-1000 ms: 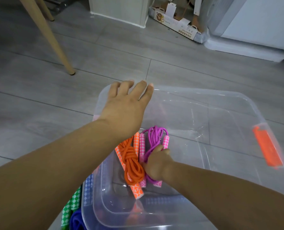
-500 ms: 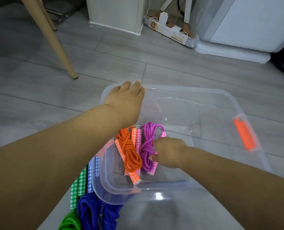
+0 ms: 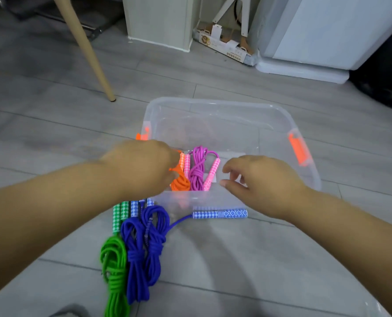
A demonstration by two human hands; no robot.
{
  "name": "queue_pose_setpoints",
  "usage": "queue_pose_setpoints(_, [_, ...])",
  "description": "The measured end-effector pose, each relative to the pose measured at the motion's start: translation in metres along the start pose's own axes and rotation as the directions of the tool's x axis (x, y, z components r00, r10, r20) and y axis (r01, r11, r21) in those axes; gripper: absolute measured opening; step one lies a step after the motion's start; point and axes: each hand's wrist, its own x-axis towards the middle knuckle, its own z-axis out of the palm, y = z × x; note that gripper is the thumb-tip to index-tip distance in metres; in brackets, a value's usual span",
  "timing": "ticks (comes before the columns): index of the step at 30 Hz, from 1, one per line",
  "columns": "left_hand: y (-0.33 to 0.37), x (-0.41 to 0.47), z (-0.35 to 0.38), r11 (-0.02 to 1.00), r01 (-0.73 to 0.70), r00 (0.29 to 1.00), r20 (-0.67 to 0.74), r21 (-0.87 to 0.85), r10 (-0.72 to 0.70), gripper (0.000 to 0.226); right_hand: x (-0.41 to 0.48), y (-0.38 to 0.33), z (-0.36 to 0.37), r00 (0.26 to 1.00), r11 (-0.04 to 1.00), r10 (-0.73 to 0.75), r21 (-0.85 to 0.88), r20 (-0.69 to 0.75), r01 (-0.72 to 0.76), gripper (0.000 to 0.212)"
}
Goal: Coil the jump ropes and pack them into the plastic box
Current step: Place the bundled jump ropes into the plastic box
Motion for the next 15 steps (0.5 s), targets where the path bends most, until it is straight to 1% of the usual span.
queue_pose_setpoints(3, [0.013, -0.034, 0.010, 0.997, -0.017, 1.000, 0.020, -0.079, 0.019, 0.026, -0.028, -0.009, 0.010, 0.999, 0.997, -0.015, 0.078, -0.037, 0.018, 0.025])
queue_pose_setpoints(6, [0.021, -0.057, 0.034, 0.991, -0.005, 0.998, 0.066, -0.137, 0.014, 0.028, -0.048, -0.018, 0.033, 1.000, 0.991, -0.015, 0.131, 0.018, 0.012, 0.025])
queue_pose_setpoints(9, [0.024, -0.064, 0.072, 0.989, -0.022, 0.986, 0.162, -0.144, 0.046, 0.027, -0.057, -0.020, 0.065, 0.987, 0.991, -0.013, 0.136, 0.161, -0.009, 0.027])
queue_pose_setpoints(12, [0.022, -0.060, 0.122, 0.993, -0.070, 0.943, 0.319, -0.093, 0.097, 0.025, -0.057, -0.017, 0.099, 0.946, 0.992, 0.006, 0.118, 0.324, -0.046, 0.028])
queue_pose_setpoints(13, [0.021, -0.057, 0.137, 0.992, -0.108, 0.926, 0.357, -0.065, 0.124, 0.028, -0.055, -0.014, 0.110, 0.930, 0.993, 0.015, 0.103, 0.366, -0.057, 0.028])
queue_pose_setpoints(15, [0.016, -0.051, 0.160, 0.983, -0.185, 0.895, 0.412, -0.012, 0.173, 0.044, -0.051, -0.009, 0.131, 0.901, 0.995, 0.037, 0.069, 0.432, -0.074, 0.030])
